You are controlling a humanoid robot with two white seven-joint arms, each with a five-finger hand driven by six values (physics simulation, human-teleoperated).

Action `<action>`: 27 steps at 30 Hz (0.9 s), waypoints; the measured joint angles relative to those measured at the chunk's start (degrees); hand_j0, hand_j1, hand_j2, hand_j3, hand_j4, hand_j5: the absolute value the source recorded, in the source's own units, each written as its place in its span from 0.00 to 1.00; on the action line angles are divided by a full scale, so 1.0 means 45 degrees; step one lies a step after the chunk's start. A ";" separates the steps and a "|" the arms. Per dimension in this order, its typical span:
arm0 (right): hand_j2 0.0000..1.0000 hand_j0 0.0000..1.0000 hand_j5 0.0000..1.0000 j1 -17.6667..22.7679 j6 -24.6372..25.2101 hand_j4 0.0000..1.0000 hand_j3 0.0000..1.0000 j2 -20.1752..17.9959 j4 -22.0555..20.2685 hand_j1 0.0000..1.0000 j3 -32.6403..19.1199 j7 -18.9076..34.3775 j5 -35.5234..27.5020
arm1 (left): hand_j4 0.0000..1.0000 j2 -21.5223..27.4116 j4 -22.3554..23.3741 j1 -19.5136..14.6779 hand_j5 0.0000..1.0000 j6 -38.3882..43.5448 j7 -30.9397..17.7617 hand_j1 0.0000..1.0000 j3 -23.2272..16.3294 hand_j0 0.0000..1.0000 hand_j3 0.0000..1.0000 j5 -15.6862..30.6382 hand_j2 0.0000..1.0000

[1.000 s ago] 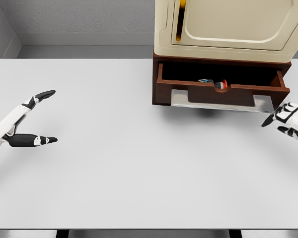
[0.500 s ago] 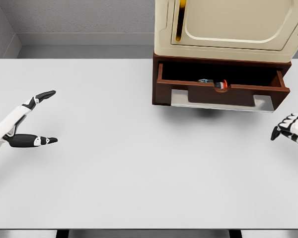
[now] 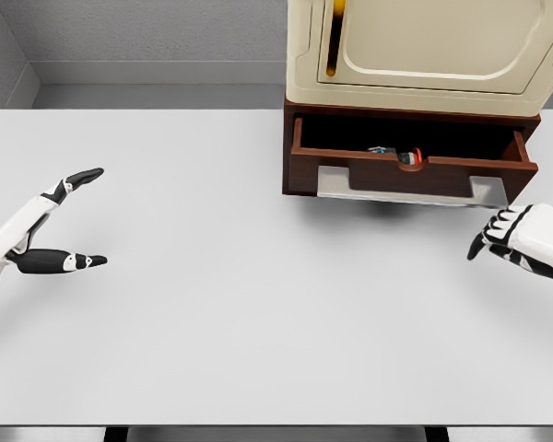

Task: Put the switch into the drawer with left arm, and close the drawer with right arm

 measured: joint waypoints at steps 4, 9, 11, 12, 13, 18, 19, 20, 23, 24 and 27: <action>0.54 0.54 0.54 -0.0039 -0.0002 0.54 0.54 0.0024 0.0003 0.54 -0.0026 0.0110 0.0036 | 1.00 0.0000 -0.0002 0.0000 1.00 0.0001 0.0000 1.00 0.0004 1.00 1.00 0.0001 1.00; 0.54 0.54 0.54 -0.0293 -0.0011 0.54 0.54 0.0173 0.0086 0.54 -0.0070 0.0357 0.0291 | 1.00 -0.0001 -0.0007 0.0000 1.00 0.0001 0.0001 1.00 0.0013 1.00 1.00 0.0002 1.00; 0.54 0.54 0.54 -0.0449 -0.0024 0.54 0.54 0.0205 0.0114 0.54 -0.0056 0.0485 0.0502 | 1.00 -0.0001 -0.0016 0.0000 1.00 0.0001 0.0001 1.00 0.0015 1.00 1.00 0.0002 1.00; 0.54 0.54 0.54 -0.0488 -0.0027 0.54 0.54 0.0254 0.0130 0.54 -0.0058 0.0538 0.0565 | 1.00 -0.0001 -0.0021 0.0000 1.00 0.0001 0.0001 1.00 0.0018 1.00 1.00 0.0002 1.00; 0.54 0.54 0.54 -0.0664 -0.0039 0.54 0.54 0.0317 0.0169 0.54 -0.0050 0.0652 0.0789 | 1.00 -0.0001 -0.0024 0.0000 1.00 0.0002 0.0001 1.00 0.0020 1.00 1.00 0.0003 1.00; 0.55 0.55 0.55 -0.0898 -0.0054 0.55 0.55 0.0472 0.0299 0.55 0.0066 0.0660 0.0934 | 1.00 -0.0001 -0.0050 0.0000 1.00 0.0001 0.0001 1.00 0.0000 1.00 1.00 0.0001 1.00; 0.55 0.55 0.55 -0.0956 -0.0059 0.55 0.55 0.0530 0.0334 0.55 0.0077 0.0681 0.1013 | 1.00 -0.0001 -0.0052 0.0000 1.00 0.0001 0.0001 1.00 0.0004 1.00 1.00 0.0000 1.00; 0.56 0.56 0.56 -0.1093 -0.0067 0.56 0.56 0.0612 0.0369 0.56 0.0085 0.0760 0.1124 | 1.00 -0.0001 -0.0057 0.0000 1.00 0.0001 0.0001 1.00 0.0007 1.00 1.00 -0.0003 1.00; 0.58 0.58 0.58 -0.1385 -0.0069 0.58 0.58 0.0919 0.0425 0.58 0.0117 0.0459 0.1122 | 1.00 0.0002 -0.0064 0.0000 1.00 -0.0004 -0.0001 1.00 0.0023 1.00 1.00 -0.0027 1.00; 0.58 0.58 0.58 -0.1429 -0.0146 0.58 0.58 0.1006 0.0556 0.58 0.0186 0.0838 0.2434 | 1.00 -0.0002 -0.0080 0.0000 1.00 -0.0002 0.0002 1.00 0.0042 1.00 1.00 -0.0021 1.00; 0.58 0.58 0.58 -0.1602 -0.0111 0.58 0.58 0.1152 0.0517 0.58 0.0147 0.0388 0.1658 | 1.00 0.0002 -0.0077 0.0000 1.00 -0.0001 0.0001 1.00 0.0043 1.00 1.00 -0.0018 1.00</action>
